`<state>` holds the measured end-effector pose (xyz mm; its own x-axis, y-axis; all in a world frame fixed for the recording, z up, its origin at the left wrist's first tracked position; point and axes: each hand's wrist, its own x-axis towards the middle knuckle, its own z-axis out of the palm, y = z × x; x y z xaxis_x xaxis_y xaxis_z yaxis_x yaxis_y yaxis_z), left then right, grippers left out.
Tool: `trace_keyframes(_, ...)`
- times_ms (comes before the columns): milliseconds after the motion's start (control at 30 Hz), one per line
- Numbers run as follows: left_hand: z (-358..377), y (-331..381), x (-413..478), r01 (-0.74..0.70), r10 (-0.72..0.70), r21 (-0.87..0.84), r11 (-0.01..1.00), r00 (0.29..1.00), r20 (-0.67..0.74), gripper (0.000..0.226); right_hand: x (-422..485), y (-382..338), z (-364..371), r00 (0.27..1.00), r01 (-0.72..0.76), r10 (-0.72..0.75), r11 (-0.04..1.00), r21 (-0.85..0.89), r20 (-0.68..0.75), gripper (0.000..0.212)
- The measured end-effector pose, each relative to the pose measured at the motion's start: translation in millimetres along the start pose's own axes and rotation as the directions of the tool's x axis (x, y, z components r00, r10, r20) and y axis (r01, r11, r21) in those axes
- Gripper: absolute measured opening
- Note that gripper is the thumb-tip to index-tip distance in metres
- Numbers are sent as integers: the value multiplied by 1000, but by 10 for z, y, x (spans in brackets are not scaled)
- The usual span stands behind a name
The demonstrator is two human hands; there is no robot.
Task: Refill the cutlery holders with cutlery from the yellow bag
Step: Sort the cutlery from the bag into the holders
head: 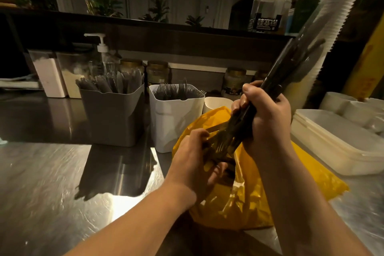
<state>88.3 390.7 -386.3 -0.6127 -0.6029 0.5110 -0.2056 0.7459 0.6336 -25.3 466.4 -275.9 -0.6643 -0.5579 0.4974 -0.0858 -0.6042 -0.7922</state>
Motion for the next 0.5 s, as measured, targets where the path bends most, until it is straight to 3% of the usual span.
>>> trace_keyframes(67,13,-12,51,-34,34,-20,999,999,-28,90,27,-29,41,999,24,-23,998,-64,29,8)
trace_keyframes(133,11,15,69,-37,37,12,999,999,40,87,18,-31,74,997,20,-11,993,-118,77,8)
trace_keyframes(233,44,61,46,16,-6,-137,990,997,73,38,-16,9,103,995,-3,17,989,-150,96,7)
trace_keyframes(333,73,43,56,33,-31,-193,981,999,10,19,-32,43,105,995,-3,21,985,-174,102,9)
trace_keyframes(500,130,55,45,113,-118,-379,918,993,12,34,-81,144,150,993,64,-35,966,-252,116,16)
